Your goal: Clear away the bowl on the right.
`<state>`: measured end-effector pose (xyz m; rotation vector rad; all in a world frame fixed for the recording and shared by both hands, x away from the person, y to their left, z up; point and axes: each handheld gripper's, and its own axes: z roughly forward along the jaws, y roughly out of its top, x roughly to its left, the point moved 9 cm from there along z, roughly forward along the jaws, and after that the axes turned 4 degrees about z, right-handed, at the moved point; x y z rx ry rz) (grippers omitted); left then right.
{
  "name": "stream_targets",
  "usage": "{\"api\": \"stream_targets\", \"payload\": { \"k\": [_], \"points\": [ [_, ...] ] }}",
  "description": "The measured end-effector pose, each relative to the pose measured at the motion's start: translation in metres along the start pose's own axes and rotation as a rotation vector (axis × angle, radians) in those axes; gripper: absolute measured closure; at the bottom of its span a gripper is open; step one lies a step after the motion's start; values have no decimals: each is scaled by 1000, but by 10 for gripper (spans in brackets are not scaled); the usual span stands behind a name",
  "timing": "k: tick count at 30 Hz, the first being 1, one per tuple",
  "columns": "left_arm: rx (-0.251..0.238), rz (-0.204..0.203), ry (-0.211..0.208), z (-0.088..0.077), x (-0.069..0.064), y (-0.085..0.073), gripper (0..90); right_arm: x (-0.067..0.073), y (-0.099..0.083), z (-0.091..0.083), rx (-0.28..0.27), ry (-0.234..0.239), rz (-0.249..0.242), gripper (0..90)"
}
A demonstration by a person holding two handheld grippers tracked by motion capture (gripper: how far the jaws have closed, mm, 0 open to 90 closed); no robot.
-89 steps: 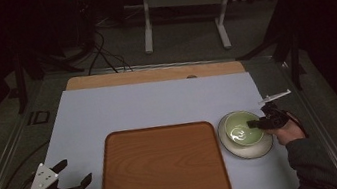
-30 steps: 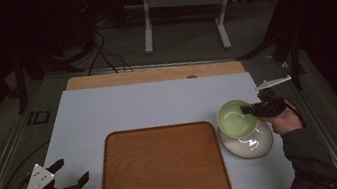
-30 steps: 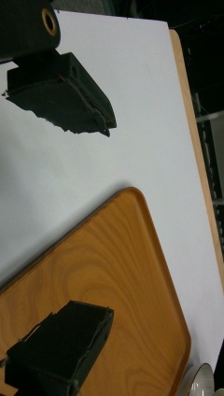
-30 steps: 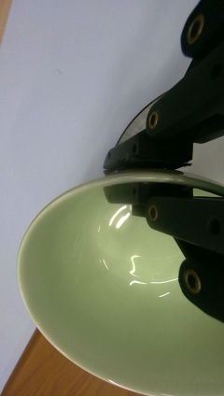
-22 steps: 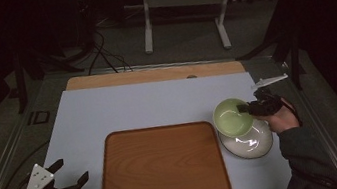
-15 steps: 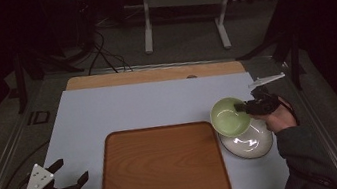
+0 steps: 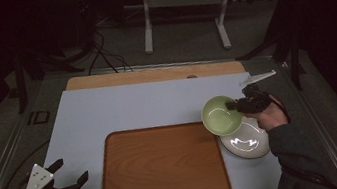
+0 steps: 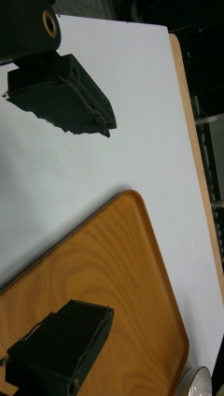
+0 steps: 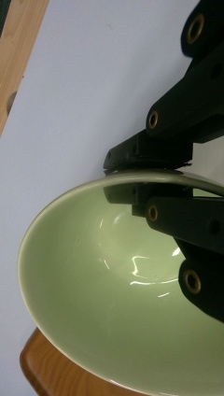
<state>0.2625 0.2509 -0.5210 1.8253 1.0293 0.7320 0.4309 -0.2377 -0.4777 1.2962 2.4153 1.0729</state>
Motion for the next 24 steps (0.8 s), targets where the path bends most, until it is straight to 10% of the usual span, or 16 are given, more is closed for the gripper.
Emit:
{"api": "stream_targets", "payload": {
  "k": [24],
  "points": [
    [-5, 1, 3, -1, 1, 1, 97, 29, 11, 18, -8, 54, -40, 827]
  ]
}}
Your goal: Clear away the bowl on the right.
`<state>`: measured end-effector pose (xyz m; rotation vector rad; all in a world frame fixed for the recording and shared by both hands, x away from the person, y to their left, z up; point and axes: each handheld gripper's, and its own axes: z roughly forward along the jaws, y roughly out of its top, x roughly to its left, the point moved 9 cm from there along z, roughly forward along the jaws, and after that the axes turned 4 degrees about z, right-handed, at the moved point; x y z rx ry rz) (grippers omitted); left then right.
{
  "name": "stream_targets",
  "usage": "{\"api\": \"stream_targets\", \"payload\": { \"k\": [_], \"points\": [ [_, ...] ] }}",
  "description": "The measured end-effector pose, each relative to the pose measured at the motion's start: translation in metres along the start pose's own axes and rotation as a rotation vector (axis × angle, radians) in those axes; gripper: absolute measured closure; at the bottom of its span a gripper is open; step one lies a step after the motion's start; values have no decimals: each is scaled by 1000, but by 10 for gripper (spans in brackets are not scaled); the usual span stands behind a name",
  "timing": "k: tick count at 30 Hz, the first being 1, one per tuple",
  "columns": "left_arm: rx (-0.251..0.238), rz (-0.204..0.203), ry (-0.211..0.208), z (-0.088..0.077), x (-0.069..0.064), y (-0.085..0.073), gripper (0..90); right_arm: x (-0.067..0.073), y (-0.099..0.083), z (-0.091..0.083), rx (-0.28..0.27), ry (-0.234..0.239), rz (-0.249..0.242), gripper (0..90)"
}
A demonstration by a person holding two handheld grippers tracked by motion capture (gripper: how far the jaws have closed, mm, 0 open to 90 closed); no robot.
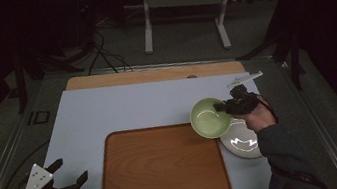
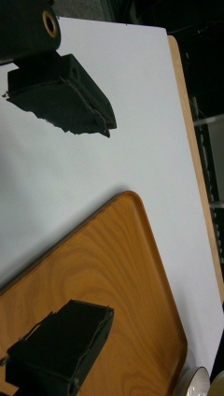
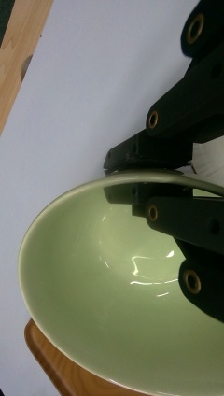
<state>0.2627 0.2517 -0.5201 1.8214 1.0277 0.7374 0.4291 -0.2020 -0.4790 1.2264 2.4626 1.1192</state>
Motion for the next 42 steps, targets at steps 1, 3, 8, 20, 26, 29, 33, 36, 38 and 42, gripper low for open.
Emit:
{"api": "stream_targets", "payload": {
  "k": [1, 3, 8, 20, 26, 29, 33, 36, 38, 42],
  "points": [
    [-1, 0, 0, 0, 0, 0, 97, 1, 0, 1, 1, 1, -1, 827],
    [-1, 0, 0, 0, 0, 0, 97, 3, 0, 2, 1, 6, -9, 827],
    [-1, 1, 0, 0, 0, 0, 97, 8, 0, 4, 5, 10, -25, 827],
    [-3, 0, 1, 0, 0, 0, 98, 25, 2, 11, 6, 37, -50, 826],
    [-5, 1, 2, 0, 0, 1, 98, 33, 6, 16, 5, 50, -62, 826],
    [-5, 1, 3, 0, 0, 1, 98, 38, 8, 19, -2, 64, -59, 826],
    [-6, 1, 3, -1, 1, 1, 98, 43, 10, 22, -4, 75, -62, 826],
    [-5, 0, 3, -1, 1, 1, 98, 46, 11, 24, -3, 80, -68, 826],
    [-5, 1, 2, -1, 1, 1, 98, 48, 12, 26, -3, 83, -70, 827],
    [-5, 1, 3, -1, 1, 1, 99, 51, 12, 28, 1, 87, -75, 826]
  ]
}}
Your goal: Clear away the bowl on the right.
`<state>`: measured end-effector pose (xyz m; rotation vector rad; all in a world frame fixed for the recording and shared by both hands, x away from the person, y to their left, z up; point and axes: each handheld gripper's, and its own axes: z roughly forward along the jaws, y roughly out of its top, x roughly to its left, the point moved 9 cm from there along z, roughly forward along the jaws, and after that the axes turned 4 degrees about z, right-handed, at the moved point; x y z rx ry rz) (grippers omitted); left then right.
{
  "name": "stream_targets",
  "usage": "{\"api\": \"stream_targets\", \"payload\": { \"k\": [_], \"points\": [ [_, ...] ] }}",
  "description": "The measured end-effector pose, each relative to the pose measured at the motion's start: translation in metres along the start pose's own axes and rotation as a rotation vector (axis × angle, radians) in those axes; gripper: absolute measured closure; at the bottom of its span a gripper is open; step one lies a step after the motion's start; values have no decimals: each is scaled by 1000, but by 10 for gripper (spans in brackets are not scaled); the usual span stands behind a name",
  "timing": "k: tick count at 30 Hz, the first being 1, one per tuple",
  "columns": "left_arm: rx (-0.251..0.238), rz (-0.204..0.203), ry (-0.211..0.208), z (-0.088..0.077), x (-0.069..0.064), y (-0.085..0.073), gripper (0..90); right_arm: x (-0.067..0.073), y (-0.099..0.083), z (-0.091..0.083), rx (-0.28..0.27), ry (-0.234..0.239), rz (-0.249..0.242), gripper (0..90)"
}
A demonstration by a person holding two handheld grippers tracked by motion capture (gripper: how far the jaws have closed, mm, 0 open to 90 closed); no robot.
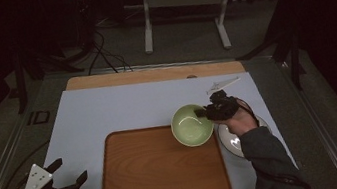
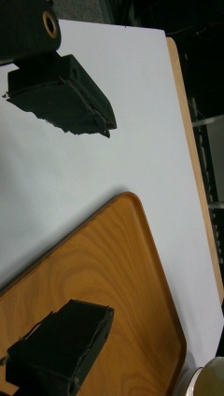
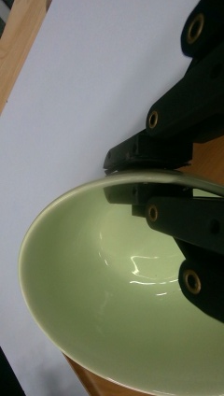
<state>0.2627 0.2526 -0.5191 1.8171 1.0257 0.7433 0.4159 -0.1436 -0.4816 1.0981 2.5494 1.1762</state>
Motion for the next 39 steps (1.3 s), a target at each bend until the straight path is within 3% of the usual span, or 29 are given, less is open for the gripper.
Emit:
{"api": "stream_targets", "payload": {
  "k": [22, 39],
  "points": [
    [0, -1, 3, 0, 1, 0, 100, 18, -4, 15, 21, 34, -43, 826],
    [-4, 0, 5, 0, 1, 0, 100, 43, -2, 31, 36, 81, -77, 826]
  ]
}}
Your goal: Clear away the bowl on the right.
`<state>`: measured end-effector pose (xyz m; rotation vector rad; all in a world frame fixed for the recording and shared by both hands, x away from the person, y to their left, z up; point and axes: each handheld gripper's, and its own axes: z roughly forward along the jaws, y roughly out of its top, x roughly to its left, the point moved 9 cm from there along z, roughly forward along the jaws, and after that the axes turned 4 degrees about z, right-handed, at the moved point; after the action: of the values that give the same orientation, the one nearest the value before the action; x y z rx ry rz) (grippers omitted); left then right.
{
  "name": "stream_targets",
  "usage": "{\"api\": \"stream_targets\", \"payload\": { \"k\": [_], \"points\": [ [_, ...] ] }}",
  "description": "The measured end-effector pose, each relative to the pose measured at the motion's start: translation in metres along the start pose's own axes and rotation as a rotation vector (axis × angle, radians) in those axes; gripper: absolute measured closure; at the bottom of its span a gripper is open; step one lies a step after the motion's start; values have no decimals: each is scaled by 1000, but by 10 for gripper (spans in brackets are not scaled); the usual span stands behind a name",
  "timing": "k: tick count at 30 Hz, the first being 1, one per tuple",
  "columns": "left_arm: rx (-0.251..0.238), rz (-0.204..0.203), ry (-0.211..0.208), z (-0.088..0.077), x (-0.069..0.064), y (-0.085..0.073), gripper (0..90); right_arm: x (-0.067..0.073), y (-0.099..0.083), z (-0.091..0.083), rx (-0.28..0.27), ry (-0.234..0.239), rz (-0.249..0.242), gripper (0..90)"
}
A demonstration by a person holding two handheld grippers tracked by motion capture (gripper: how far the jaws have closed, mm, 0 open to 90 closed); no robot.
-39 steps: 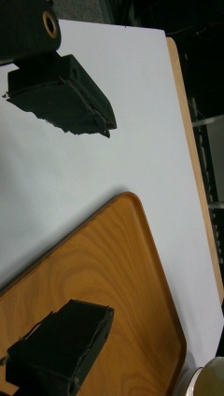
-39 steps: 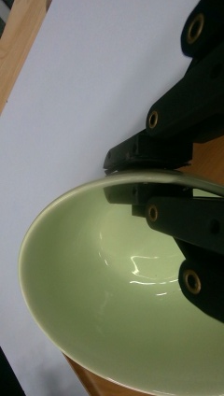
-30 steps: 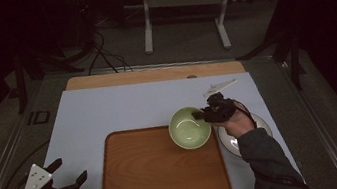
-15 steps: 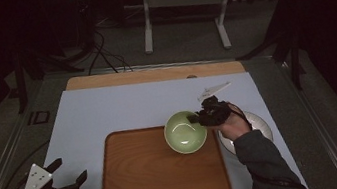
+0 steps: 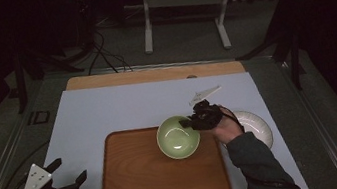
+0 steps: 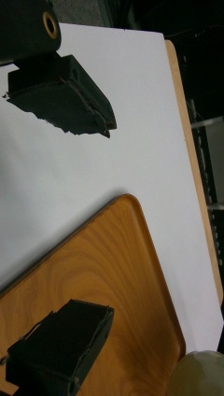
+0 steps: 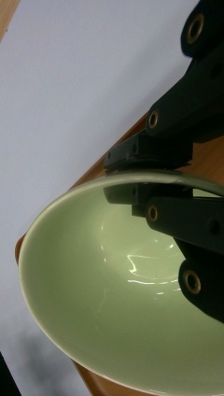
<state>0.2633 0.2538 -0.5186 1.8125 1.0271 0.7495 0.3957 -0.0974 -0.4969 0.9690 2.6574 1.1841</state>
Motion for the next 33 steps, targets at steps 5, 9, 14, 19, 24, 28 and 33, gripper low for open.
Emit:
{"api": "stream_targets", "payload": {
  "k": [5, 9, 14, 19, 24, 28, 33],
  "points": [
    [0, 0, 1, 0, 0, 0, 100, 5, 1, 4, 0, 11, -4, 826],
    [0, -1, 3, 0, 1, 0, 101, 9, 2, 6, -1, 18, -11, 826],
    [-1, 0, 5, -1, 1, 0, 101, 14, 3, 10, 1, 28, -16, 826],
    [-1, 1, 6, -1, 1, 0, 101, 18, 4, 13, 6, 34, -22, 826],
    [0, 2, 7, -1, 1, 0, 101, 23, 5, 16, 6, 42, -32, 826],
    [-2, 1, 7, -1, 2, 0, 101, 27, 5, 19, 7, 51, -34, 826],
    [-5, 0, 7, -2, 2, 0, 101, 30, 3, 23, 15, 56, -40, 826]
  ]
}}
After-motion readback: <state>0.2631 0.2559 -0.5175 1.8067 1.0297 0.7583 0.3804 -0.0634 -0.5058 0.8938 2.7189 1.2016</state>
